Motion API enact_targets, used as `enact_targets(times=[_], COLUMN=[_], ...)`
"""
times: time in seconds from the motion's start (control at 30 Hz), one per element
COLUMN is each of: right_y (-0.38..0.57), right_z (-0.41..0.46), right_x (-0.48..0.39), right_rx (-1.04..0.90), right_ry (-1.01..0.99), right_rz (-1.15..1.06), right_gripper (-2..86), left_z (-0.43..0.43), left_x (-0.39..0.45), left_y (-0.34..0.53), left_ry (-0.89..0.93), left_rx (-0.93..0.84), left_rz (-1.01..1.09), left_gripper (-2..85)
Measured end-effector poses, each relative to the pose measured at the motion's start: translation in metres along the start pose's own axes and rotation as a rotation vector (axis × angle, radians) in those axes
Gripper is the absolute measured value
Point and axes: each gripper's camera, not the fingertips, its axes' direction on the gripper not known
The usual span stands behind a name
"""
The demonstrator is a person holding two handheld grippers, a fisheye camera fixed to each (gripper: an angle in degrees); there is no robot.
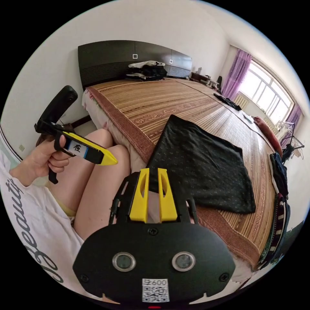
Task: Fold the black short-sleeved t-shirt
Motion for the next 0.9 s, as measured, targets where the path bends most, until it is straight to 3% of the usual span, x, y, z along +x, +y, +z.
enact_targets(times=[0.2, 0.4, 0.5, 0.67, 0.8, 0.9], right_y=[0.005, 0.024, 0.032, 0.036, 0.039, 0.044], right_z=[0.032, 0.017, 0.011, 0.012, 0.012, 0.013], right_x=[-0.015, 0.039, 0.072, 0.097, 0.104, 0.115], right_rx=[-0.090, -0.015, 0.030, 0.025, 0.017, 0.026], right_ry=[0.098, -0.056, -0.178, -0.208, -0.184, -0.191], right_rz=[-0.092, 0.080, 0.186, 0.196, 0.175, 0.186], right_gripper=[0.6, -0.8, -0.8, -0.8, -0.8, -0.8], left_z=[0.007, 0.043, 0.074, 0.136, 0.168, 0.192], left_x=[-0.037, -0.061, -0.050, -0.007, -0.025, -0.047], left_y=[0.016, 0.017, 0.010, 0.016, 0.010, 0.002], left_ry=[0.015, 0.034, 0.003, -0.315, -0.208, -0.228], left_rx=[0.058, 0.004, -0.057, -0.120, -0.094, -0.101], left_rz=[-0.057, -0.028, 0.165, 0.550, 0.552, 0.521], left_gripper=[2.4, 3.6, 5.6, 12.1, 13.1, 12.9])
